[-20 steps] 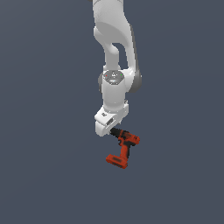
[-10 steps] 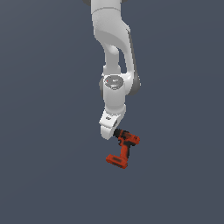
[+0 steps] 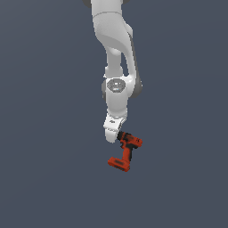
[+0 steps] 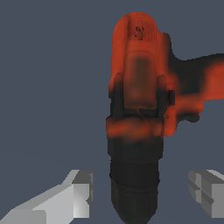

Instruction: Pick up the object and move it to a goal position.

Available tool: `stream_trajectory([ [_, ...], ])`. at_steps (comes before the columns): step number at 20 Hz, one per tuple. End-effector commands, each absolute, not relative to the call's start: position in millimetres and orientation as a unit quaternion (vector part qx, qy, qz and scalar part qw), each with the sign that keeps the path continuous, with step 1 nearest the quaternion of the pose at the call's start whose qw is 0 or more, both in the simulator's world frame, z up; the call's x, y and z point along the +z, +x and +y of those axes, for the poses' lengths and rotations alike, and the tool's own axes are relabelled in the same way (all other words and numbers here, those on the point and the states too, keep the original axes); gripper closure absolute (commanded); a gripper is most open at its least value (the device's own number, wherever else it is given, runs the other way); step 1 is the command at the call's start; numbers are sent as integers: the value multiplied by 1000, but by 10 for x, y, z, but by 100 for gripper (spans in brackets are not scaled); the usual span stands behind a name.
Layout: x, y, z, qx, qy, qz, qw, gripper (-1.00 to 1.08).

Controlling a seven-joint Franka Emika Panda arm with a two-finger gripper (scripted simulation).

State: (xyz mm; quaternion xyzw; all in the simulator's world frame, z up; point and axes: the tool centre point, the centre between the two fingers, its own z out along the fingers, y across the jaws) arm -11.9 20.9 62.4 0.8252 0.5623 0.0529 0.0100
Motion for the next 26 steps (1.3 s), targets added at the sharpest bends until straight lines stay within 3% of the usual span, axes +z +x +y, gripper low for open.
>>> stream_trajectory([
  [1,618,-121,212,53,823,566,10,-60],
  [16,316,-102,223,53,823,566,10,-60],
  [17,316,-102,223,53,823,566,10,108],
  [26,316,-102,223,53,823,566,10,108],
])
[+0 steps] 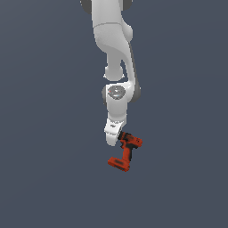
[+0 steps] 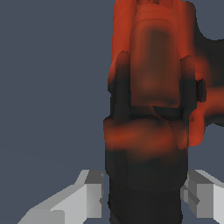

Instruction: Pick up the object and move it to a goal position.

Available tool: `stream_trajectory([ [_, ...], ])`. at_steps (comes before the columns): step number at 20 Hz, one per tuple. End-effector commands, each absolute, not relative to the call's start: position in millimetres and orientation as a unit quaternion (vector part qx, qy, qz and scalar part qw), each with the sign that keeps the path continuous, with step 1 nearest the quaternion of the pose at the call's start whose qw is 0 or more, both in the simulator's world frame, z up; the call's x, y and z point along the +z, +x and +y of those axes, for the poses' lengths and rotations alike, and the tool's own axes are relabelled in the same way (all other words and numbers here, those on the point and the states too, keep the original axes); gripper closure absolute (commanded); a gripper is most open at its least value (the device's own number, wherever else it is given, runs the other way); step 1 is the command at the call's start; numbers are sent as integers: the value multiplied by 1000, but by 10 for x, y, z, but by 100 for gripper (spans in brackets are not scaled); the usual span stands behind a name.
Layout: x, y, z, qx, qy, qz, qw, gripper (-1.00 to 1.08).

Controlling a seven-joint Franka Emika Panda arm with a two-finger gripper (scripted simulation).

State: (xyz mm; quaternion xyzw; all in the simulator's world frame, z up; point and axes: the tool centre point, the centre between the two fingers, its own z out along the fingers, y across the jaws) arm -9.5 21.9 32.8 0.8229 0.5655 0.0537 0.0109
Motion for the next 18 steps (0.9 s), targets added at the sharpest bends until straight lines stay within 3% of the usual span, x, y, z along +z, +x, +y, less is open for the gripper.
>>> stream_trajectory([
  [1,327,-95,221,54,823,566,11,108],
  [9,378,22,334,54,823,566,11,108],
  [18,527,395,679,54,823,565,10,108],
])
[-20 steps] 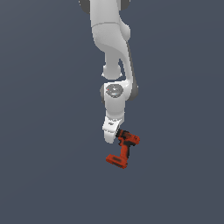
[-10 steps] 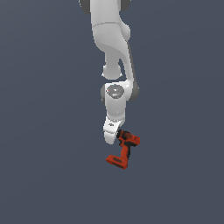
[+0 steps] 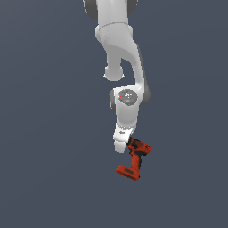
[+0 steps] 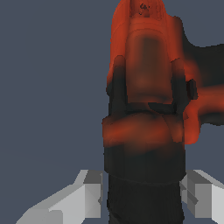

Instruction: Pick up the object and move it to a goal position.

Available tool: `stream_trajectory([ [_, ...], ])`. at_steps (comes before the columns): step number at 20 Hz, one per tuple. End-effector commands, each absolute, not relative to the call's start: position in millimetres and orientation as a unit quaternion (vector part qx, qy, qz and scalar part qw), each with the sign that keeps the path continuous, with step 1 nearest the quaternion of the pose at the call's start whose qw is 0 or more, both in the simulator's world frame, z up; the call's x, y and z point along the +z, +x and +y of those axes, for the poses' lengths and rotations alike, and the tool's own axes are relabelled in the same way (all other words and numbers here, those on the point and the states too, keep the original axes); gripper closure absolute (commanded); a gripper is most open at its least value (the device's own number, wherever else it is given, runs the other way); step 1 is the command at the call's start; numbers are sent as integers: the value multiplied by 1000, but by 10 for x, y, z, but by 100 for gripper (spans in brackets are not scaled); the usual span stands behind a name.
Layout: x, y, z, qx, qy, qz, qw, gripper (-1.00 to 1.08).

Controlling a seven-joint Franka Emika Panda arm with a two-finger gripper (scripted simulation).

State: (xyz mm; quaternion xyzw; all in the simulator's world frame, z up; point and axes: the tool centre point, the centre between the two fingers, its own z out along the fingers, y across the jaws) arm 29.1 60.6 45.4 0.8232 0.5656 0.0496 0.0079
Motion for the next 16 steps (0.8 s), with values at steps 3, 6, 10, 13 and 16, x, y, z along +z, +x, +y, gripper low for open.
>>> stream_trajectory([
  [3,576,525,793,53,823,565,10,108],
  [6,613,623,878,53,823,565,10,108],
  [10,644,711,949,53,823,565,10,108],
  [13,656,747,977,53,823,565,10,108],
  [16,660,759,985,53,823,565,10,108],
])
